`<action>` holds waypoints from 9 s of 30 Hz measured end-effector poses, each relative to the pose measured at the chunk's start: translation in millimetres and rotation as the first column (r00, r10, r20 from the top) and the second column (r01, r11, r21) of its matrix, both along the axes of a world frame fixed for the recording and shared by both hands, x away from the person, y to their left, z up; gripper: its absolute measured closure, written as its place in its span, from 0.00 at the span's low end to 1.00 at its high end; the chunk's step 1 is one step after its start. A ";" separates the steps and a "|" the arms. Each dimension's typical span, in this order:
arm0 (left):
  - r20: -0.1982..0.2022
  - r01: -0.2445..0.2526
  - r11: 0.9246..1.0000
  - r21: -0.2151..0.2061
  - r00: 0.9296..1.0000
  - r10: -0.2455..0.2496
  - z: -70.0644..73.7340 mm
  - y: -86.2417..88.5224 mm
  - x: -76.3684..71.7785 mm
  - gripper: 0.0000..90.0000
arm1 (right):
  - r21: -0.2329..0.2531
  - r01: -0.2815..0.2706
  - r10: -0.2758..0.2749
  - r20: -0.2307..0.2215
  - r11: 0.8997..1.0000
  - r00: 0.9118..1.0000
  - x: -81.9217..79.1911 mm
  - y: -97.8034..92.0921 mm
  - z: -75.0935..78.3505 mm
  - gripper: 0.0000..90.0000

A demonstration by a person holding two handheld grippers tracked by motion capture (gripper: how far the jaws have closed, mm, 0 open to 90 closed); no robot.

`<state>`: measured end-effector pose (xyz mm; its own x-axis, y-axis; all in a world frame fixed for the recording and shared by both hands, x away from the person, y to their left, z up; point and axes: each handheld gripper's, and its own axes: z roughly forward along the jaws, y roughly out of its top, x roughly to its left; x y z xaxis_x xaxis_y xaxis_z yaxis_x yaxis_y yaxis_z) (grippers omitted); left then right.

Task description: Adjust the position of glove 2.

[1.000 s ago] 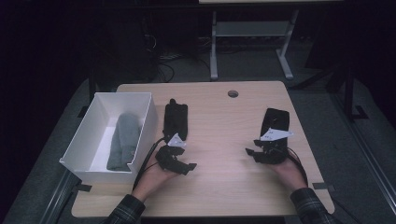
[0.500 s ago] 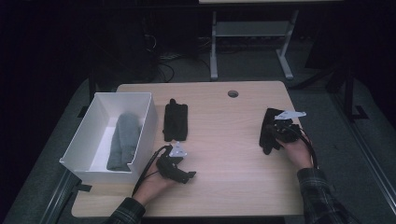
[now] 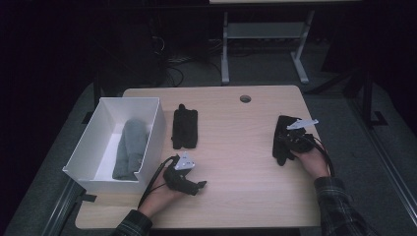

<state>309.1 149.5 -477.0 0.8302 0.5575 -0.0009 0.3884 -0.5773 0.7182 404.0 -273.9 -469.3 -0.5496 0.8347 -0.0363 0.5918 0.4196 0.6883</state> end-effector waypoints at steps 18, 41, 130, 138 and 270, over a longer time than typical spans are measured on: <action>0.005 0.001 1.000 -0.002 1.000 -0.001 -0.4 -0.1 0.4 0.14 | 0.017 -0.305 0.305 -0.093 0.952 0.948 -84.7 60.2 8.0 1.00; 0.005 0.006 1.000 0.003 1.000 -0.006 -0.2 0.1 1.0 0.14 | 0.078 -0.365 0.372 -0.114 0.928 0.921 -140.6 60.3 17.8 1.00; 0.003 0.001 1.000 -0.001 1.000 -0.001 -0.4 -4.5 2.7 0.14 | 0.032 -0.338 0.339 -0.114 0.941 0.934 -88.0 85.4 14.1 1.00; 0.003 0.005 1.000 -0.002 1.000 -0.005 -0.4 -6.7 3.5 0.14 | 0.035 -0.173 0.174 -0.026 0.984 0.984 -79.1 39.5 28.1 1.00; -0.154 -0.014 1.000 0.022 0.988 0.017 17.7 -61.9 18.5 1.00 | 0.082 0.038 -0.039 0.011 0.996 0.999 -106.9 -27.2 -12.9 0.19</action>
<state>327.7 87.6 -459.3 0.8121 0.5718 -0.1161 0.5027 -0.5846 0.6368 297.1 -301.1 -482.2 -0.5167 0.8558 0.0260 0.5978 0.3388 0.7266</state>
